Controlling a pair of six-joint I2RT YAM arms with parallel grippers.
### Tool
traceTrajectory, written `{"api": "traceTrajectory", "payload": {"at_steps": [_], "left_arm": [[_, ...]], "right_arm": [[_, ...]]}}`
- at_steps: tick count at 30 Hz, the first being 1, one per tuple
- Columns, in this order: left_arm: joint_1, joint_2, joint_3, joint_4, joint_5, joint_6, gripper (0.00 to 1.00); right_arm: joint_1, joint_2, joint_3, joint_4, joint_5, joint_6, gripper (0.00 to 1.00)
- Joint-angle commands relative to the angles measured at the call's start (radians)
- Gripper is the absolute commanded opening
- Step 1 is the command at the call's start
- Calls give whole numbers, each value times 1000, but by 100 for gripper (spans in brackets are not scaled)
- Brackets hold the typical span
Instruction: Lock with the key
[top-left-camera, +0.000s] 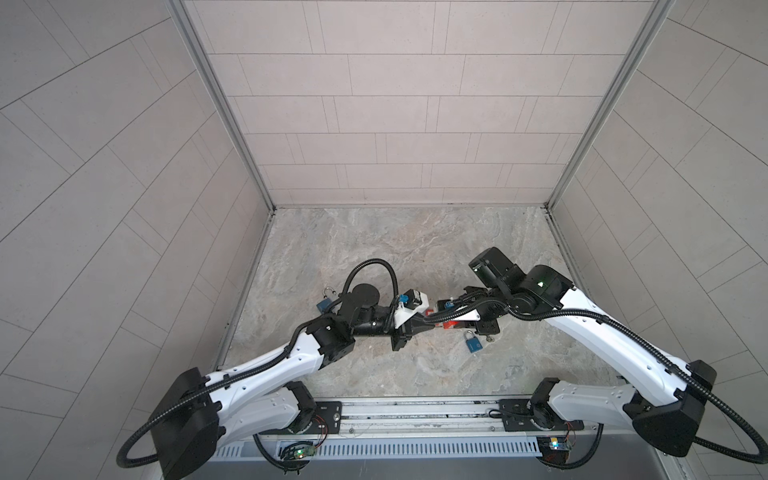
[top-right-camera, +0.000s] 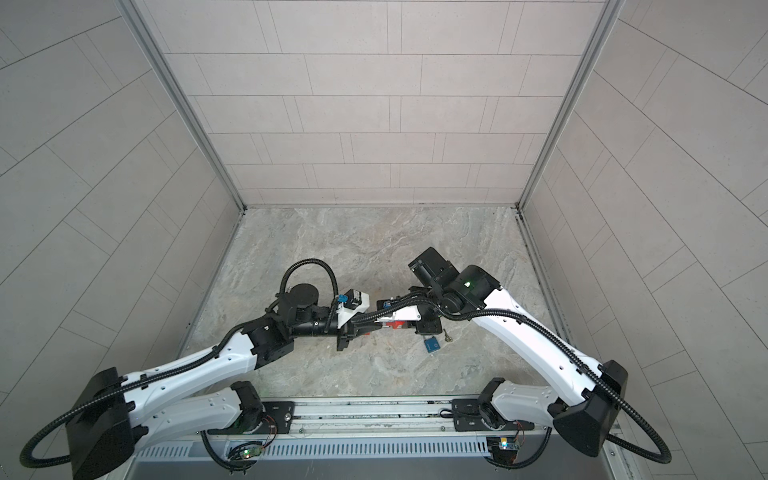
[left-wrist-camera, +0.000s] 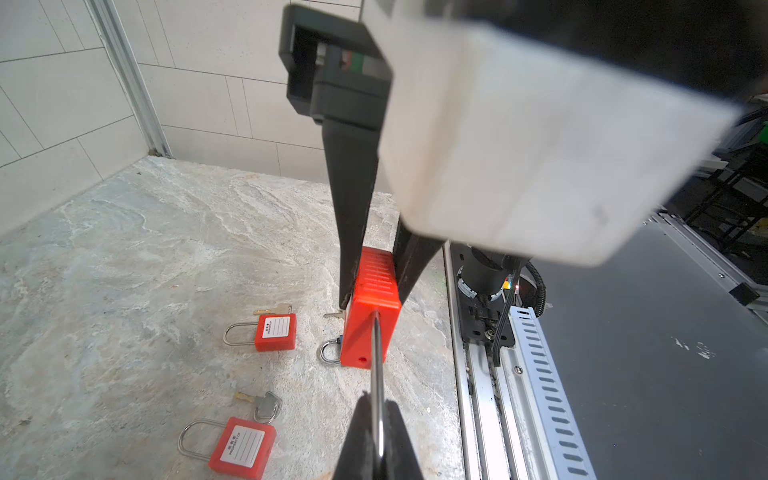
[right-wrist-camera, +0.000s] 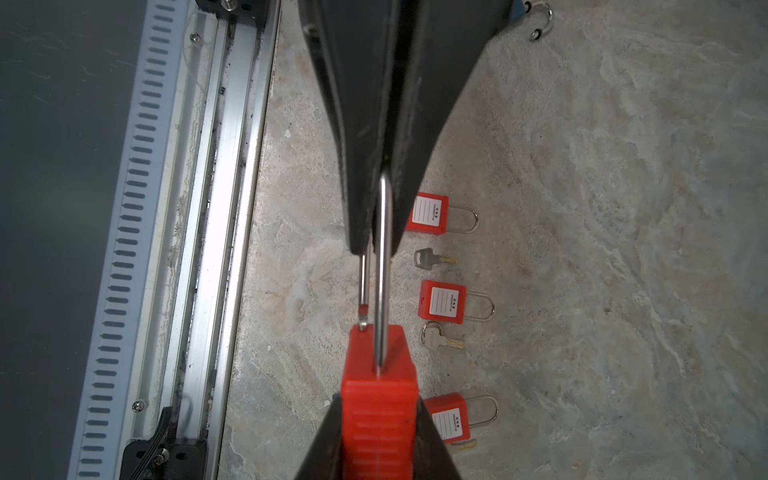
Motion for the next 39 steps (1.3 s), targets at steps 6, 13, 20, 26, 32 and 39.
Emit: {"api": "traceTrajectory", "payload": {"at_steps": [6,13,20,26,32,39], "left_arm": [[-10,40,6,134,32,-53,0],[-20,39,10,142,40,-9,0],[-77,9,4,116,-9,107,0],[-90,-21,-17,138,-38,113,0],[-92,-8,-25,146,-39,45,0],[-91,7,-69,277,-69,-17,0]], "right_arm": [[35,-3,24,136,-169,0,16],[42,15,27,92,-196,8,16],[40,49,25,10,-283,-10,16],[36,21,34,56,-270,-15,16],[43,-26,3,175,-191,20,16],[84,4,64,129,-125,14,21]]}}
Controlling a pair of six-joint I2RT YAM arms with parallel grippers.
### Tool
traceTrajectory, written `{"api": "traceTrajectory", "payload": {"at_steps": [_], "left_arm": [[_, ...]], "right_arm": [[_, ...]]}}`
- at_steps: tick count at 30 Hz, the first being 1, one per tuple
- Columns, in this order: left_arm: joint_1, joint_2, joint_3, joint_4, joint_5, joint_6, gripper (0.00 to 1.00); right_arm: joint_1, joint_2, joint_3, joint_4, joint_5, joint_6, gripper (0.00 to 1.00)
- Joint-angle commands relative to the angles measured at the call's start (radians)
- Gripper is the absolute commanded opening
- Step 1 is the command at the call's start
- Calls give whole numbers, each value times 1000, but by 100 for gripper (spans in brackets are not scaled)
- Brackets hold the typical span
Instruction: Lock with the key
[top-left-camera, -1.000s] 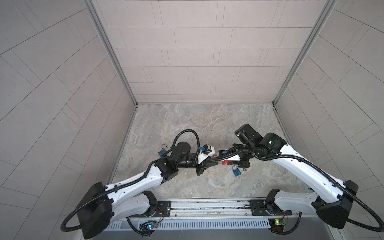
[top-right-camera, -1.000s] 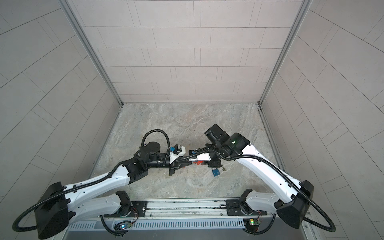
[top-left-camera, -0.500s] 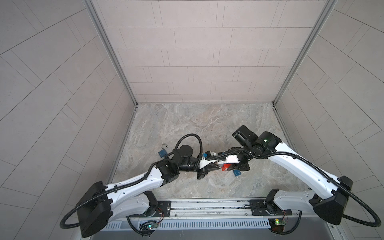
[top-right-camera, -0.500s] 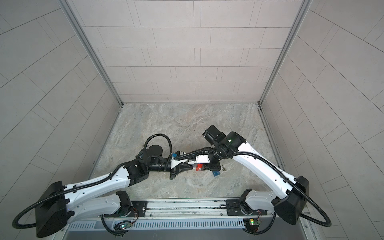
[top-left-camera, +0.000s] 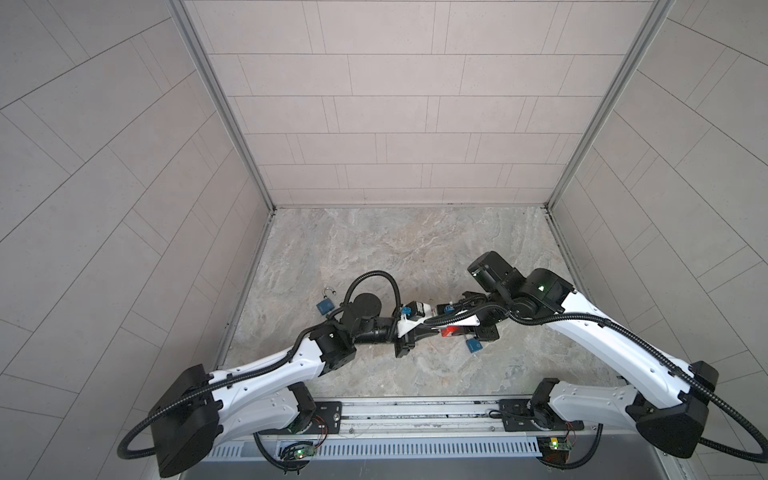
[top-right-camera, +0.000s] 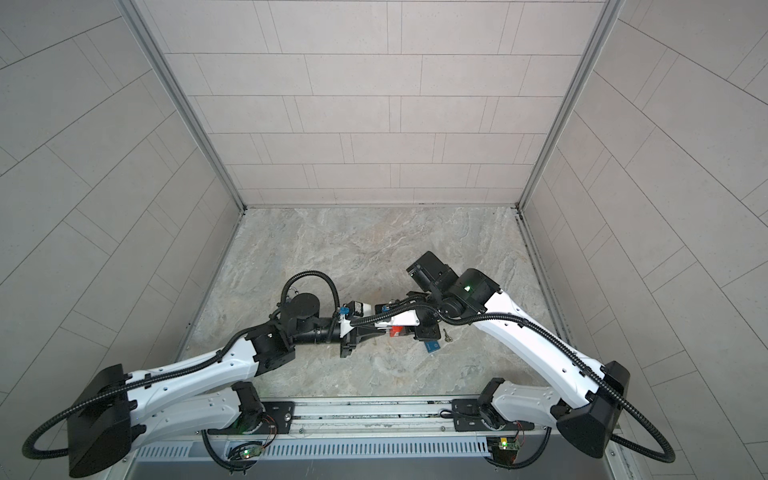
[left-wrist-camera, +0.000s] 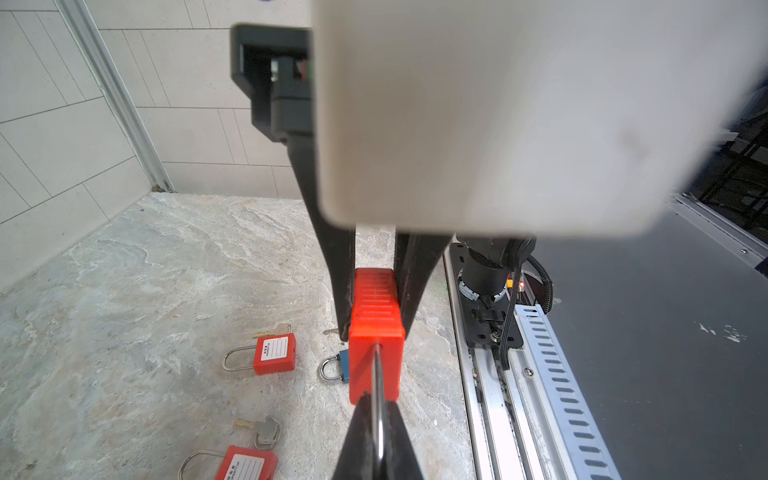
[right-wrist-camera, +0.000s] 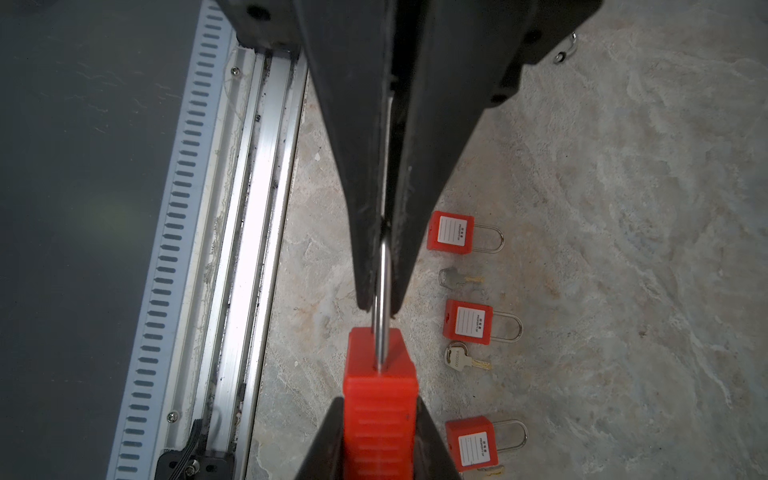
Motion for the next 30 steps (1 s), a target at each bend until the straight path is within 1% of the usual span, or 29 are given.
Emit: {"api": "traceTrajectory", "payload": {"at_steps": [1,2,4,5,7,9,12,13,15,16,18,20,25,28,30], "left_arm": [[-19,2,-11,156,-15,-68,0],[-19,-11,-19,163,-31,-72,0],[-19,-43,-38,170,-67,-74,0],[-18,-58,-44,169,-76,-71,0],[-10,-91,-46,153,-80,-70,0],[-6,-116,-44,126,-81,-61,0],[-5,-134,-34,73,-65,-40,0],[-4,-138,-33,65,-60,-37,0],[-5,-141,-33,68,-53,-36,0],[-5,-141,-33,72,-53,-35,0],[-5,-136,-33,82,-47,-35,0],[-5,-133,-29,85,-40,-37,0],[-6,-134,-18,75,-8,-38,0],[-7,-123,-7,70,10,-29,0],[-9,-112,4,67,22,-29,0]], "right_arm": [[41,11,74,114,-71,-34,25],[42,6,76,91,-57,-35,32],[41,-9,75,56,-39,2,52],[40,-14,87,16,-28,1,57],[37,-19,127,-59,-12,13,61],[34,-31,163,-114,-19,32,63],[23,-59,198,-151,0,54,63],[20,-73,201,-142,24,60,60],[16,-101,194,-91,97,116,55],[12,-114,189,-77,105,131,54],[-2,-117,185,-90,94,145,53],[-29,-107,195,-148,91,145,53],[-96,-97,169,-268,29,134,52],[-104,-93,138,-264,50,134,51],[-114,-89,119,-245,35,134,50]]}}
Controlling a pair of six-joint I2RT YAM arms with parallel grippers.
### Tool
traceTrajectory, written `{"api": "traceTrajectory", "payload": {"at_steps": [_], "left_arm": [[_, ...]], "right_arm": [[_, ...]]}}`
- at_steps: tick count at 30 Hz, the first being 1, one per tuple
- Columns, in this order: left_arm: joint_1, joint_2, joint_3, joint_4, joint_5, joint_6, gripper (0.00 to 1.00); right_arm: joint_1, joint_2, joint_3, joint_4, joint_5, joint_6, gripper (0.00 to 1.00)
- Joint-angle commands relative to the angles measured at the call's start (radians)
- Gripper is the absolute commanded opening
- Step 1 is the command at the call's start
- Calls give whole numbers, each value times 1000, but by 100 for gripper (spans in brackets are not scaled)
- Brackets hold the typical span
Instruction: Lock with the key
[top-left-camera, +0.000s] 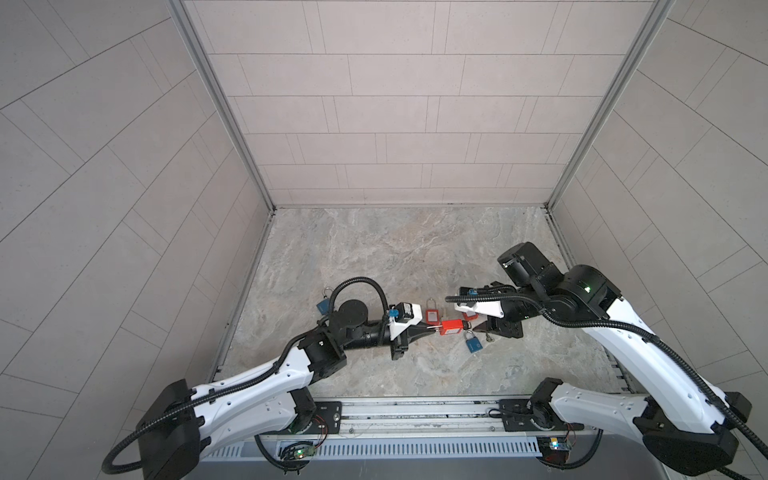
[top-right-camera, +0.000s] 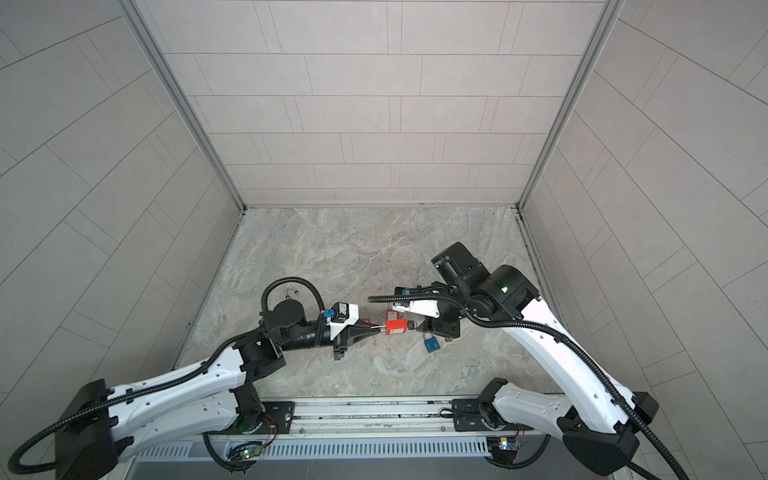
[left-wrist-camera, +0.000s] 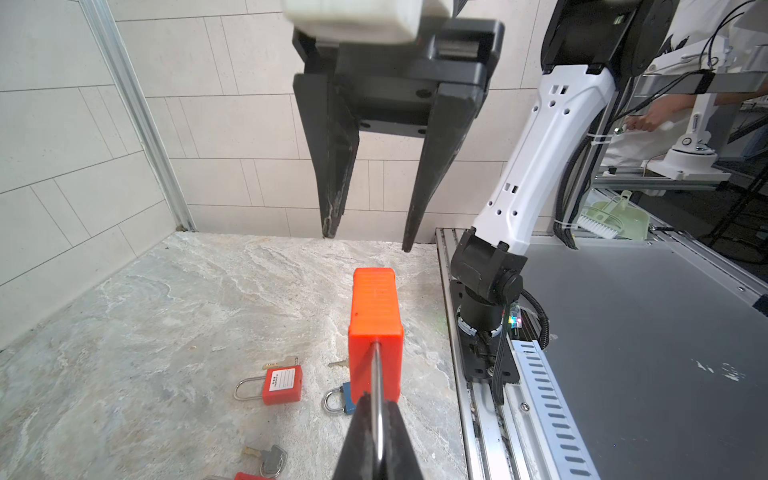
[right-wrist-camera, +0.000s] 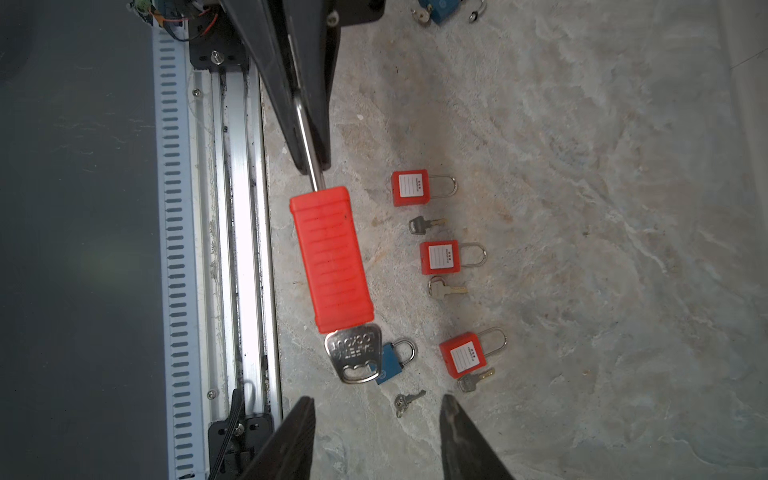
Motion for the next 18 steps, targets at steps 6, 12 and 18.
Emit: {"api": "traceTrajectory", "payload": {"at_steps": [6,12,18], "left_arm": [[-4,30,67,17,46,26,0],[-4,40,80,16,48,31,0],[-5,59,96,15,57,25,0]], "right_arm": [[-18,56,-37,-22,-104,-12,47],[-18,61,-70,-7,-131,-20,46],[-18,41,-100,79,-78,-27,35]]}}
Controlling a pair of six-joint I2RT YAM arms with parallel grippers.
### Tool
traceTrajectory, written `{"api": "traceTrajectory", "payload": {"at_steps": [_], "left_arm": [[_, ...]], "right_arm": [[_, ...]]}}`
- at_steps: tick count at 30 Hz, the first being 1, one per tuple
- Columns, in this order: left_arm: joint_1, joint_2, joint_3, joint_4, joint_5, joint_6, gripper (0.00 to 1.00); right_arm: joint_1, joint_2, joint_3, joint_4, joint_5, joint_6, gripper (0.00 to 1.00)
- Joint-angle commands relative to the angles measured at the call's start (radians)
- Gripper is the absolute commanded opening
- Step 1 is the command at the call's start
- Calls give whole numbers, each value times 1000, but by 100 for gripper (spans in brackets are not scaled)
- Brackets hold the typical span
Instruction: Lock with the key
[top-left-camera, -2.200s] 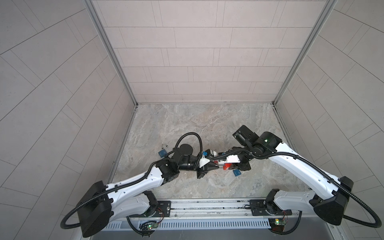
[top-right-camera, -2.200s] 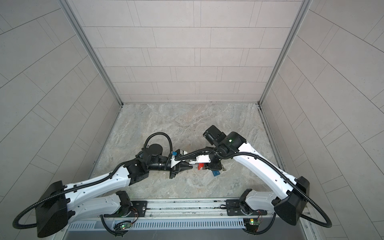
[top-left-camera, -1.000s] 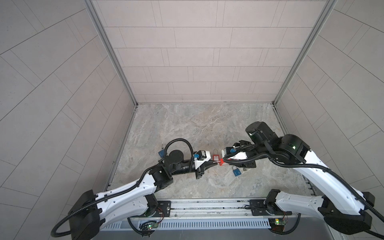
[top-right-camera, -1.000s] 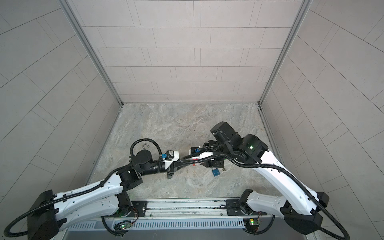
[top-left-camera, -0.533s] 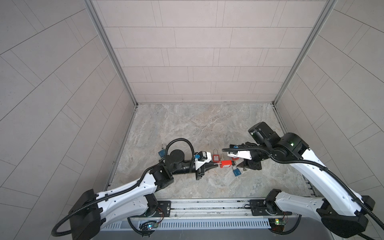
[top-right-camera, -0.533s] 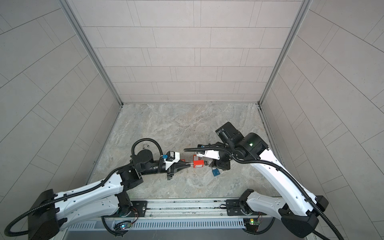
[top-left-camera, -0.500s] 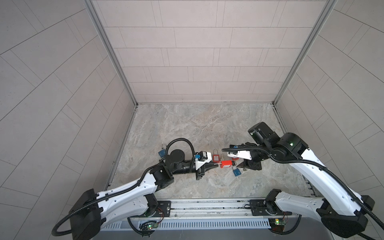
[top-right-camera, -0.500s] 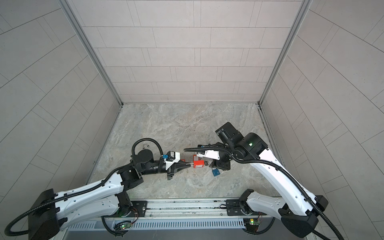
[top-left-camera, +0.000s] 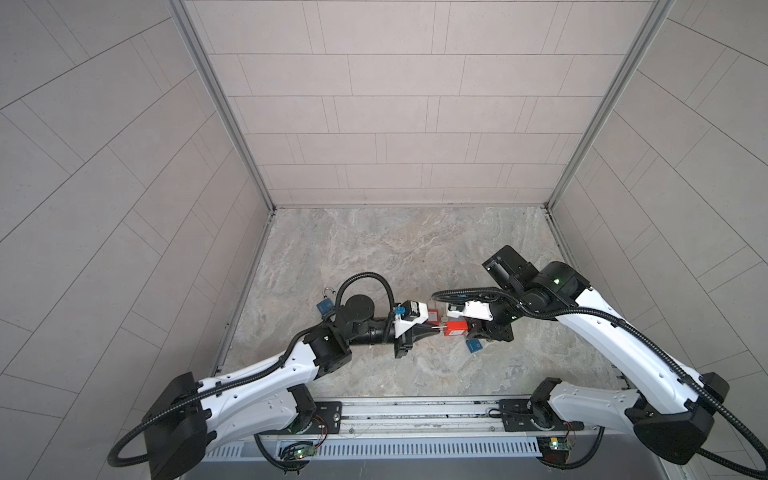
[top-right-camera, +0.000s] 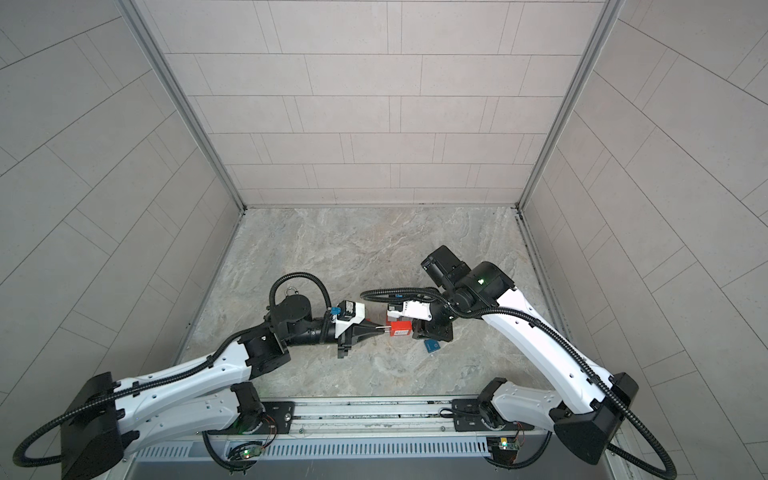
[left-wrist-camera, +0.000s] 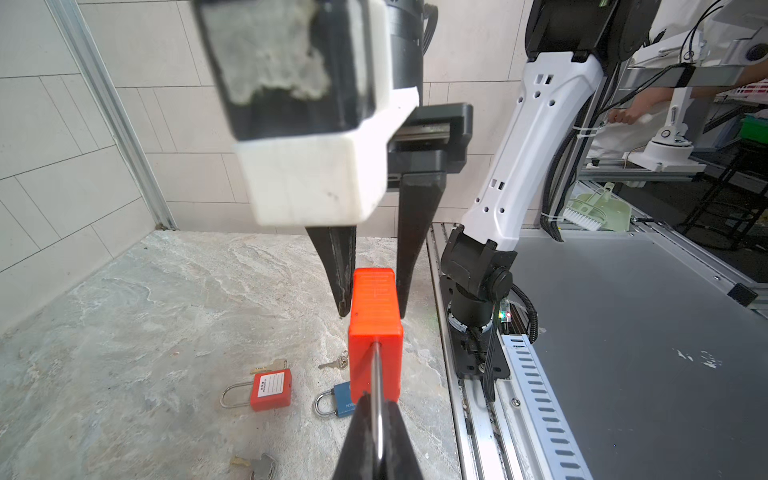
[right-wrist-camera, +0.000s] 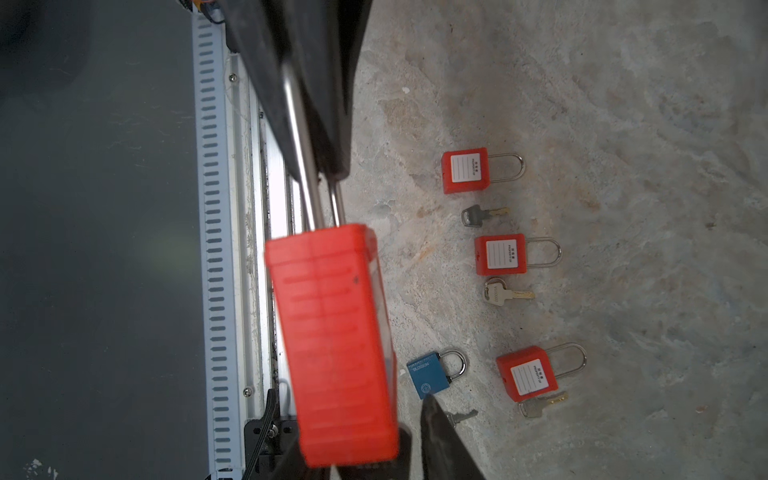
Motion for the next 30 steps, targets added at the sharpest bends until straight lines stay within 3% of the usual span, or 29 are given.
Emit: {"api": "traceTrajectory", "payload": {"at_steps": [1,7,11,12,15,17,23,30], "left_arm": [[-5,5,45,39,22,8,0],[-5,20,43,75,6,-21,0],[-5,33,39,110,2,-48,0],[-5,36,38,115,1,-50,0],[-3,36,40,116,5,-52,0],[-3,31,40,112,11,-40,0],[-5,36,61,73,41,-7,0],[-6,37,73,70,57,-4,0]], "right_arm": [[-3,-35,-21,64,20,-19,35],[13,-109,-107,188,97,-48,26],[26,-170,-162,265,170,-65,28],[29,-187,-172,287,191,-62,32],[27,-237,-163,231,177,-82,59],[20,-242,-126,146,187,-85,62],[6,-176,-4,-47,124,-58,59],[5,-51,48,-108,102,-50,46]]}}
